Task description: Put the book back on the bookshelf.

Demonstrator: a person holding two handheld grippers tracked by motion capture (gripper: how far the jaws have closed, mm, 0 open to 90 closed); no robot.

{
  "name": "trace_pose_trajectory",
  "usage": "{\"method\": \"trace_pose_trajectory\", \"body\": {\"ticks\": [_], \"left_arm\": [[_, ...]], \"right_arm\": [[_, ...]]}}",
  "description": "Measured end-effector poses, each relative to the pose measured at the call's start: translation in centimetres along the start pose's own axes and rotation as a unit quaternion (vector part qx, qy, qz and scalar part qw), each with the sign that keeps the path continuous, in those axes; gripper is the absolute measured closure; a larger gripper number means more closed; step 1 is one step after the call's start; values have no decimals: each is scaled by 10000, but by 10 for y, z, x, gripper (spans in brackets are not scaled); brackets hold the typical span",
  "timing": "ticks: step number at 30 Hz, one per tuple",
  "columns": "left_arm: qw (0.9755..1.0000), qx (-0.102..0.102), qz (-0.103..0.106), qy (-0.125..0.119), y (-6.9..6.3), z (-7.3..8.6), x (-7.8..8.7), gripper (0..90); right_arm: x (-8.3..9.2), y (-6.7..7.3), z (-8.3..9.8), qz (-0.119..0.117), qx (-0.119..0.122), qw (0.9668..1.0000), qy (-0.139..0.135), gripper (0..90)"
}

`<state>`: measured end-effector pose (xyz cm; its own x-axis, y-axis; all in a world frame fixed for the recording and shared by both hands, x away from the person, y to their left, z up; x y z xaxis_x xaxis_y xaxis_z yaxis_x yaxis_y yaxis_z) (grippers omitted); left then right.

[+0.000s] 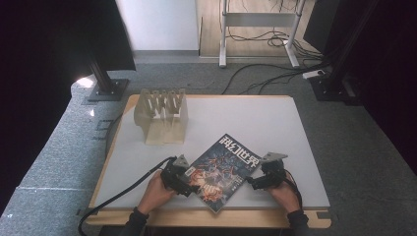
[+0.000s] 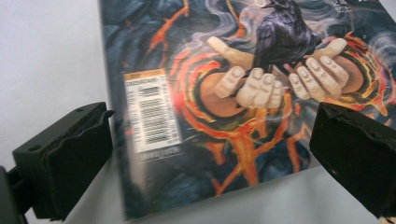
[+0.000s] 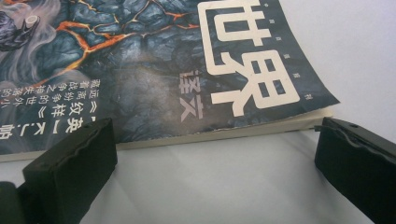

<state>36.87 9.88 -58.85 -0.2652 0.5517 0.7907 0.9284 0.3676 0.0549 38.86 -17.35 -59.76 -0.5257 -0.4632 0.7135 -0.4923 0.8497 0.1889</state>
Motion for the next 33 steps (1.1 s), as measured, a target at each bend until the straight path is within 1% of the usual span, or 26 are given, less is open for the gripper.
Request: {"method": "trace_pose_trajectory", "body": {"ticks": [1, 3, 4, 5, 8, 10, 11, 12, 13, 14, 15, 16, 17, 18, 19, 21, 22, 23, 24, 26, 27, 28, 30, 31, 33], "left_arm": [[10000, 0, 0, 0, 0, 0, 0, 0], [9994, -63, -308, 148, 12, 5, 5, 0], [9990, 31, -425, 113, 22, 8, 11, 0], [9990, 31, -425, 113, 22, 8, 11, 0], [9976, 224, -648, 21, 37, 15, 21, 0], [9965, 332, -764, -1, 46, 19, 23, 0], [9952, 432, -874, 7, 54, 24, 23, 0], [9943, 503, -936, 2, 58, 26, 22, 0], [9943, 503, -936, 2, 58, 26, 22, 0], [9935, 584, -979, 11, 63, 29, 20, 0], [9928, 637, -1011, 57, 66, 32, 18, 0], [9914, 650, -1127, 167, 70, 35, 16, 0], [9909, 766, -1101, 89, 74, 35, 14, 0], [9909, 766, -1101, 89, 74, 35, 14, 0], [9904, 788, -1132, 57, 76, 35, 13, 0], [9908, 731, -1135, 27, 76, 33, 12, 0], [9912, 717, -1112, 3, 74, 32, 11, 0], [9910, 685, -1150, -7, 72, 31, 10, 0], [9910, 685, -1150, -7, 72, 31, 10, 0], [9908, 600, -1216, 45, 67, 30, 12, 0], [9908, 600, -1216, 45, 67, 30, 12, 0], [9913, 520, -1207, 38, 61, 29, 12, 0], [9927, 464, -1116, 51, 53, 28, 11, 0], [9927, 464, -1116, 51, 53, 28, 11, 0], [9939, 421, -1022, 8, 42, 27, 10, 0]], "right_arm": [[-1, 0, -1, 5, 21, 10000, 4, 0], [-1, -1, -2, 18, 13, 10000, 12, 0], [-3, -3, -4, 45, 4, 10000, 23, 0], [-3, -3, -4, 45, 4, 10000, 23, 0], [-9, -7, -11, 99, -40, 9999, -8, 0], [-10, -8, -12, 100, -44, 9999, -16, 0], [-13, -10, -17, 124, -62, 9999, -2, 0], [-14, -10, -18, 136, -76, 9999, 3, 0], [-14, -10, -18, 136, -76, 9999, 3, 0], [-16, -12, -20, 147, -79, 9999, 10, 0], [-20, -13, -24, 170, -102, 9998, 2, 0], [-20, -13, -24, 170, -102, 9998, 2, 0], [-23, -14, -29, 185, -122, 9998, 0, 0], [-23, -14, -29, 185, -122, 9998, 0, 0], [-25, -15, -31, 203, -125, 9997, -7, 0], [-29, -16, -36, 206, -128, 9997, 6, 0], [-33, -16, -40, 225, -127, 9997, 47, 0], [-34, -16, -41, 229, -120, 9997, 52, 0], [-34, -16, -41, 229, -120, 9997, 52, 0], [-38, -18, -48, 287, -84, 9995, 100, 0], [-38, -18, -48, 287, -84, 9995, 100, 0], [-42, -21, -52, 339, -92, 9993, 116, 0], [-44, -24, -56, 382, -102, 9992, 107, 0], [-44, -24, -56, 382, -102, 9992, 107, 0], [-48, -27, -61, 454, -151, 9988, 70, 0]]}}
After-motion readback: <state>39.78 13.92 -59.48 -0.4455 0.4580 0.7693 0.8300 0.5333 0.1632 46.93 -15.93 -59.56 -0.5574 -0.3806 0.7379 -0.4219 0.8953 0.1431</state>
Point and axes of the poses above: each handheld gripper's, and its own axes: x roughly backward along the jaws, z roughly out of its underside, y roughly to its left, the point moved 9 cm from there along -x, roughly forward along the jaws, and after that the axes turned 13 degrees about -x, right-handed, at the moved point
